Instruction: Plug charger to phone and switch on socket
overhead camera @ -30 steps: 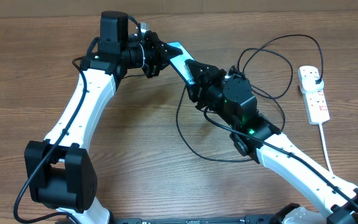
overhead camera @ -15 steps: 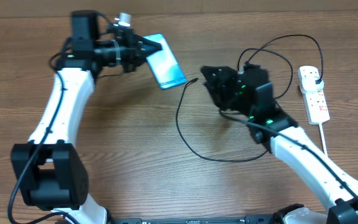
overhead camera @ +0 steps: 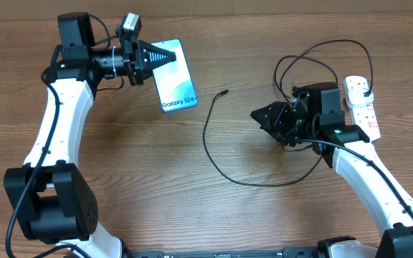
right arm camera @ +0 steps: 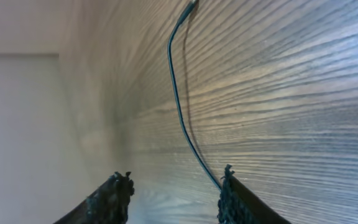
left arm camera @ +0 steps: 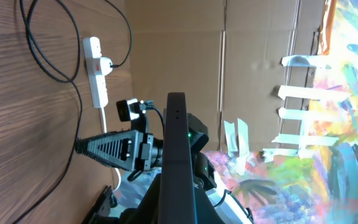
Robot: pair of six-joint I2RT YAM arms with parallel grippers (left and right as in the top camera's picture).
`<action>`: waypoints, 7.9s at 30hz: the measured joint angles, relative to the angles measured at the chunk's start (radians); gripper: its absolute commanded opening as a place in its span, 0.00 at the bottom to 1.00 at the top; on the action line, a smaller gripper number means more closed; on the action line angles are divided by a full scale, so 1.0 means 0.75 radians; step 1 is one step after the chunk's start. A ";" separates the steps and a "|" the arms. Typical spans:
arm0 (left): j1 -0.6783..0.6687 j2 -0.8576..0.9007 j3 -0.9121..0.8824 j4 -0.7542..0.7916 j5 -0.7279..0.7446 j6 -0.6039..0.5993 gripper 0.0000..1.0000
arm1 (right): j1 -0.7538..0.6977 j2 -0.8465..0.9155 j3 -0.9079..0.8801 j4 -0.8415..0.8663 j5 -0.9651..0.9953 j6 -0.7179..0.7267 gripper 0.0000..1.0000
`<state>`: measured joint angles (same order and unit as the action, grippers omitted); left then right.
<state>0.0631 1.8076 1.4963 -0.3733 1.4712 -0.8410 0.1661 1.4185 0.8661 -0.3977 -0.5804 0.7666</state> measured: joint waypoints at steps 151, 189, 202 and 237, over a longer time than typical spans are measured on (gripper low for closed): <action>-0.119 0.002 -0.012 0.759 0.112 -0.178 0.04 | 0.418 -0.108 0.117 0.448 -0.717 -0.158 0.04; -0.179 0.002 -0.014 0.947 0.116 -0.660 0.04 | 0.427 -0.077 0.116 0.786 -0.637 0.104 0.04; -0.162 0.003 -0.015 1.166 0.122 -0.760 0.04 | 0.426 -0.059 0.116 0.843 -0.748 0.102 0.04; -0.152 0.004 -0.015 1.261 0.122 -0.927 0.04 | 0.355 0.031 0.116 1.108 -0.858 0.145 0.04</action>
<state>-0.0505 1.8107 1.4849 0.5728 1.5623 -1.5360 0.4320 1.4414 0.9531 0.4332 -1.2240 0.8757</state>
